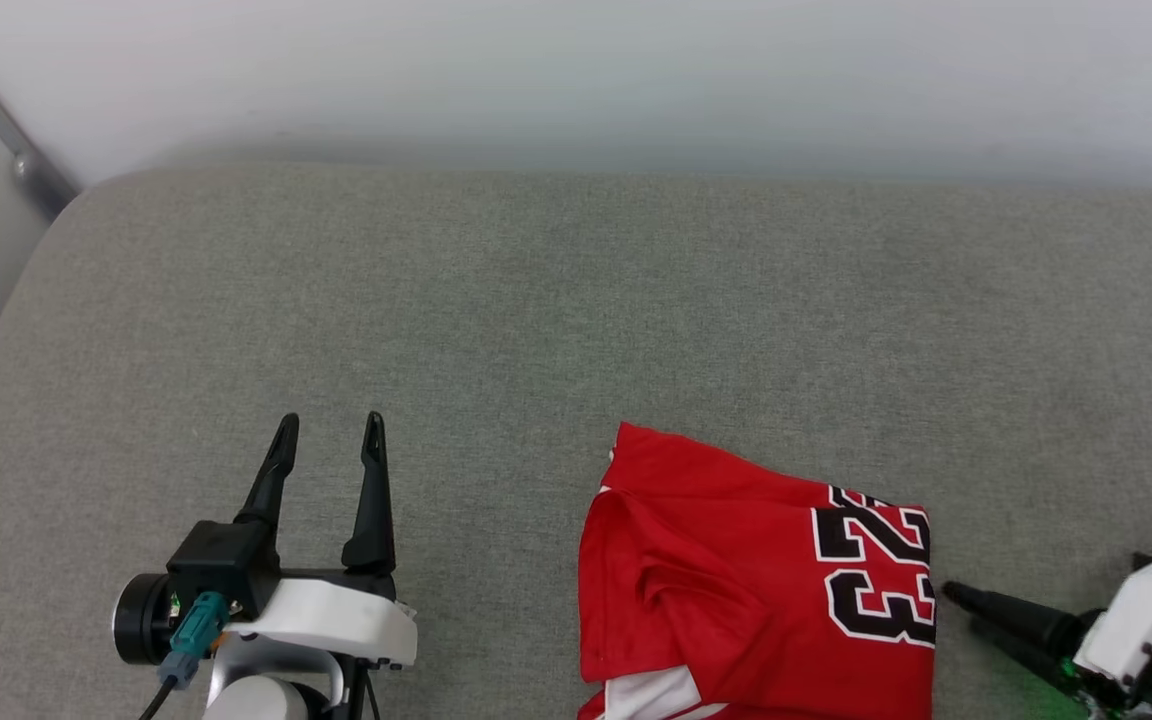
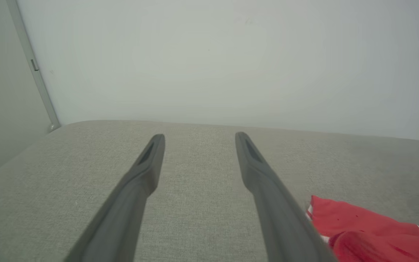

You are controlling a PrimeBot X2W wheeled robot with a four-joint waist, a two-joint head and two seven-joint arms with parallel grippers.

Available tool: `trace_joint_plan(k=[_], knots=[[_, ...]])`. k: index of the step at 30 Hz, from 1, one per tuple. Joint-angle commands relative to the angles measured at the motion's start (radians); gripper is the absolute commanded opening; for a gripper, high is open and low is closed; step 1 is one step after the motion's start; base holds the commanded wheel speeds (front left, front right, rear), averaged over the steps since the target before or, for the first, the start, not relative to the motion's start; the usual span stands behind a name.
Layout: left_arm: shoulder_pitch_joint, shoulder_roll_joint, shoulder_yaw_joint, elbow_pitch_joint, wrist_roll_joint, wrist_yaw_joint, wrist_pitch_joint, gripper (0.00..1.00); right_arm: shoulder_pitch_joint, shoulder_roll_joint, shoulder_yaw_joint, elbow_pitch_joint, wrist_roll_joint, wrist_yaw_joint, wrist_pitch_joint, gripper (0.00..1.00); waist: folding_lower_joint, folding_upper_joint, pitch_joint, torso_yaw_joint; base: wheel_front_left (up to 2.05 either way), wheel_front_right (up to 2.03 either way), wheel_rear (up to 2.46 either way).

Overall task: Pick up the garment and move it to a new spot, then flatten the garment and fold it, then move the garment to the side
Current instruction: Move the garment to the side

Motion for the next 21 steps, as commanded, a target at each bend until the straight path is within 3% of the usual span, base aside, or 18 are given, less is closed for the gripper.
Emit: trace_joint_plan(k=[1, 8, 9, 11, 15, 21], knots=[[-0.017, -0.004, 0.000, 0.000, 0.006, -0.005, -0.004, 1.00, -0.009, 0.046, 0.006, 0.031, 0.037, -0.001, 0.040, 1.00, -0.0001, 0.0000, 0.017, 0.014, 0.00, 0.00, 0.00], [-0.039, -0.016, -0.006, 0.015, 0.021, -0.024, -0.004, 1.00, -0.050, 0.113, 0.044, 0.107, 0.111, -0.001, 0.109, 0.97, -0.0001, 0.0000, 0.031, 0.035, 0.00, 0.00, 0.00], [-0.039, -0.017, -0.006, 0.017, 0.023, -0.025, -0.004, 1.00, -0.052, 0.117, 0.050, 0.115, 0.115, -0.001, 0.111, 0.58, -0.0001, 0.0000, 0.031, 0.037, 0.00, 0.00, 0.00], [-0.040, -0.019, -0.004, 0.021, 0.026, -0.026, -0.004, 1.00, -0.057, 0.119, 0.066, 0.114, 0.116, -0.001, 0.105, 0.00, -0.0001, 0.0000, 0.029, 0.037, 0.00, 0.00, 0.00], [-0.026, -0.024, 0.001, 0.028, 0.030, -0.029, -0.004, 1.00, -0.068, 0.086, 0.105, 0.070, 0.099, 0.000, 0.079, 0.00, -0.0001, 0.0000, 0.010, 0.028, 0.00, 0.00, 0.00], [-0.008, -0.024, 0.005, 0.033, 0.033, -0.033, -0.003, 1.00, -0.082, -0.029, 0.277, -0.074, -0.067, 0.000, -0.040, 0.00, -0.0001, 0.0000, -0.025, -0.021, 0.00, 0.00, 0.00]])
